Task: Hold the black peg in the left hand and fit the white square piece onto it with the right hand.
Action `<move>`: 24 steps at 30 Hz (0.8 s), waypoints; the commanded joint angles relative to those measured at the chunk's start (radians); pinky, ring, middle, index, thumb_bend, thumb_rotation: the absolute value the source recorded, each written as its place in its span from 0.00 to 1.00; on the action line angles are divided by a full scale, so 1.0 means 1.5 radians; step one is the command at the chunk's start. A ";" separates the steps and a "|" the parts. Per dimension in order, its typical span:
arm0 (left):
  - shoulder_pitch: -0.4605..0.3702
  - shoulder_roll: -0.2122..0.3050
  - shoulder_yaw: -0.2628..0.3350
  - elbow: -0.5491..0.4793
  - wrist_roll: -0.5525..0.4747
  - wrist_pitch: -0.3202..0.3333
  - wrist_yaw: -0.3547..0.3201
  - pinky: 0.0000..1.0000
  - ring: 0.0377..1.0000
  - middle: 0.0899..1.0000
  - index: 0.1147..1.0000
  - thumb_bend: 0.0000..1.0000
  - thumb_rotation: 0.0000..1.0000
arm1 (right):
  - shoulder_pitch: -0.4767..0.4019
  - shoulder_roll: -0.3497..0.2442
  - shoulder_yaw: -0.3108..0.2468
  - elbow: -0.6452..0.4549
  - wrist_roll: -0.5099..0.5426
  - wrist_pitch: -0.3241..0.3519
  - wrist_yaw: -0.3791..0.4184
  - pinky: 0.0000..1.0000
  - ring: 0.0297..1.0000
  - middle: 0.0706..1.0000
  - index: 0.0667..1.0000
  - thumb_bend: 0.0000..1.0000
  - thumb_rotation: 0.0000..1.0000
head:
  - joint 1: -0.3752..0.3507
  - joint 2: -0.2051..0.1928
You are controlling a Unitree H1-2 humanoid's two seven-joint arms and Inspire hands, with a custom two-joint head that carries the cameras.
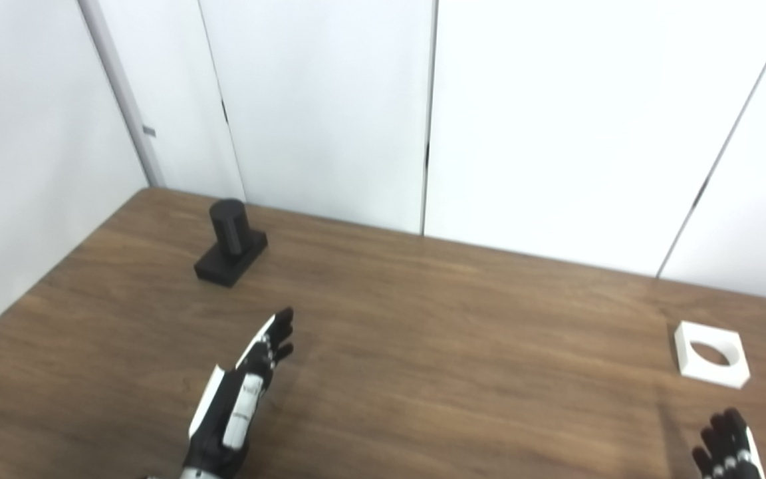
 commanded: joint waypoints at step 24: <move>0.014 -0.067 -0.005 0.027 0.072 0.025 0.046 0.97 0.99 0.99 0.95 0.51 0.77 | -0.020 0.004 -0.032 0.132 0.046 -0.077 0.039 1.00 1.00 1.00 1.00 0.73 0.99 | 0.017 -0.035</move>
